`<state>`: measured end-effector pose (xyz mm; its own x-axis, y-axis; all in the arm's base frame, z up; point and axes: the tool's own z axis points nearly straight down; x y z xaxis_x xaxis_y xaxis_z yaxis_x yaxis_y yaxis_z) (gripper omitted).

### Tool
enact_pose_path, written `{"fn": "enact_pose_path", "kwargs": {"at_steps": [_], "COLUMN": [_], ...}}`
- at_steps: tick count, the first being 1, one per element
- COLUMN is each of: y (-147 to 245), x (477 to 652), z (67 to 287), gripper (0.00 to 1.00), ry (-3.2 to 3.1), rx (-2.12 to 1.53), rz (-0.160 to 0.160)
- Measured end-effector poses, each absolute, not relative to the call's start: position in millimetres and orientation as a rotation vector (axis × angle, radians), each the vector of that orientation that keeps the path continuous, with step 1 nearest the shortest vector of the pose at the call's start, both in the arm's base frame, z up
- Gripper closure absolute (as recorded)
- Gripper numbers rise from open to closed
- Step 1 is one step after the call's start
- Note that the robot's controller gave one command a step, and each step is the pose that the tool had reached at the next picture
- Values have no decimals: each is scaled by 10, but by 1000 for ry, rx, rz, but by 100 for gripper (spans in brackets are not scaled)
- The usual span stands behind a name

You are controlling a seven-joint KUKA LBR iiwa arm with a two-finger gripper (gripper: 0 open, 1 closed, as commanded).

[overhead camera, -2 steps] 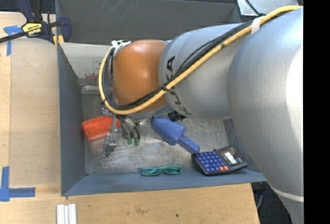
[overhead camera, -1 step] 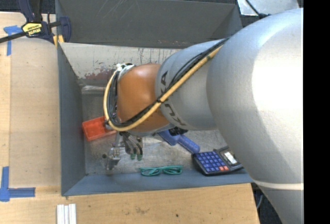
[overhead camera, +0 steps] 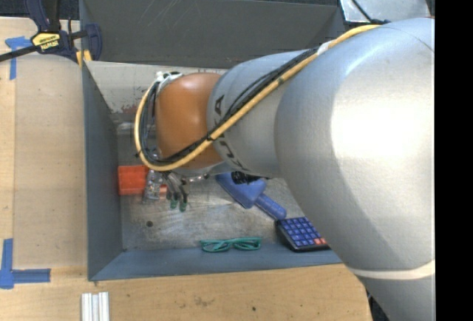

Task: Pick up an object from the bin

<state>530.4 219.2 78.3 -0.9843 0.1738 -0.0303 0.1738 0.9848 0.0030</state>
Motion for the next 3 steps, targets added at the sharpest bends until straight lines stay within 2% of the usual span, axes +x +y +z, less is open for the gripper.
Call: {"fn": "enact_pose_path", "kwargs": {"at_steps": [1,2,3], "y": [2192,2220,2223], "x": [5304,5359,5372], "z": [783,816,818], "gripper": [100,100,100], "ry": [3099,3122,3124], "rx": [272,273,291], "rz": [1,-17,-18]}}
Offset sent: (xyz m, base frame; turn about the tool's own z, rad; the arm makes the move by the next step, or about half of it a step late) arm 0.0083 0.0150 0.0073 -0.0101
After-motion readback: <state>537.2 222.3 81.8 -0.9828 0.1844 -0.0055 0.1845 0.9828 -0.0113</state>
